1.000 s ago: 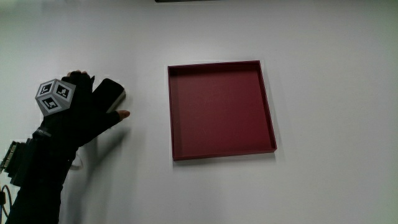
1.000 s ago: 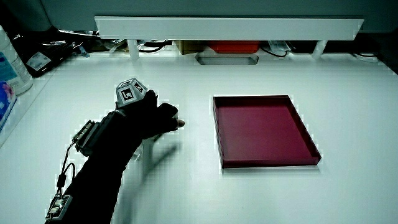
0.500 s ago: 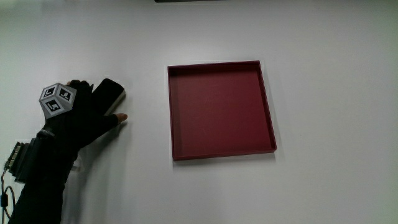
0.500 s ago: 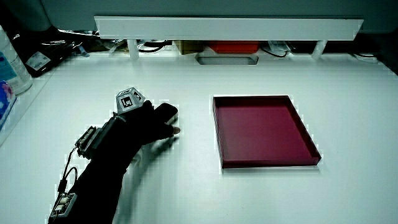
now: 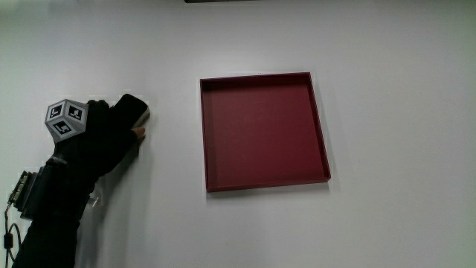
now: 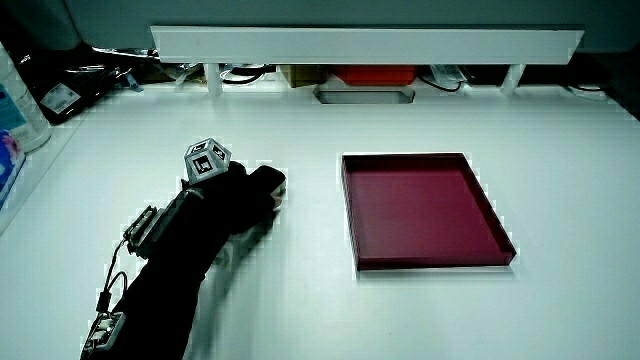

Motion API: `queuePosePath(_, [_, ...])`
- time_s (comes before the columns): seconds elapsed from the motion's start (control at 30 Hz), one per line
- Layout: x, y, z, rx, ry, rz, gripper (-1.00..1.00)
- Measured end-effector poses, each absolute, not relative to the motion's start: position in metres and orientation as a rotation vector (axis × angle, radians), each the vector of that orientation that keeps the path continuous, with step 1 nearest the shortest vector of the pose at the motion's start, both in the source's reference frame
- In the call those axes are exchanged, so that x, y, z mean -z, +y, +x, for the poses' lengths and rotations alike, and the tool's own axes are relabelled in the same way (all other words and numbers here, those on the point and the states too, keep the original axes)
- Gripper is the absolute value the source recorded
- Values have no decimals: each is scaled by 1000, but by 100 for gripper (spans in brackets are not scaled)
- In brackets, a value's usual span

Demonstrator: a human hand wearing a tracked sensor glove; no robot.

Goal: Place eraser

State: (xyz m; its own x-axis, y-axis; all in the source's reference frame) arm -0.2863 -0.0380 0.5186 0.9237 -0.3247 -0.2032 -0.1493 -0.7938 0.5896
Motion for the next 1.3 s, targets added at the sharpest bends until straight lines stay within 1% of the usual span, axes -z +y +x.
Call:
queuePosePath(0.17, [-520, -36, -287, 411, -340, 2511, -100])
queuePosePath(0.23, [-521, -35, -289, 418, -339, 2527, -100])
queuePosePath(0.43, [-506, -36, -282, 438, -292, 2559, -100])
queuePosePath(0.47, [-498, -37, -278, 447, -276, 2570, -100])
queuePosePath(0.5, [-498, -37, -278, 420, -284, 2578, -100])
queuePosePath(0.57, [-489, -38, -272, 441, -264, 2572, -100])
queuePosePath(0.67, [-474, -41, -260, 451, -238, 2595, -100])
queuePosePath(0.77, [-457, -44, -243, 443, -178, 2619, -100])
queuePosePath(0.8, [-445, -44, -234, 483, -143, 2636, -100])
queuePosePath(0.87, [-441, -45, -225, 457, -114, 2641, -100])
queuePosePath(0.9, [-434, -46, -219, 546, -67, 2637, -100])
queuePosePath(0.97, [-424, -48, -205, 495, -52, 2659, -100])
queuePosePath(1.0, [-421, -49, -199, 536, -28, 2651, -100])
queuePosePath(1.03, [-422, -49, -195, 499, -12, 2653, -100])
queuePosePath(1.07, [-425, -50, -190, 513, -32, 2686, -100])
queuePosePath(1.23, [-416, -51, -163, 560, -18, 2643, -100])
queuePosePath(1.3, [-423, -53, -155, 552, 82, 2658, -100])
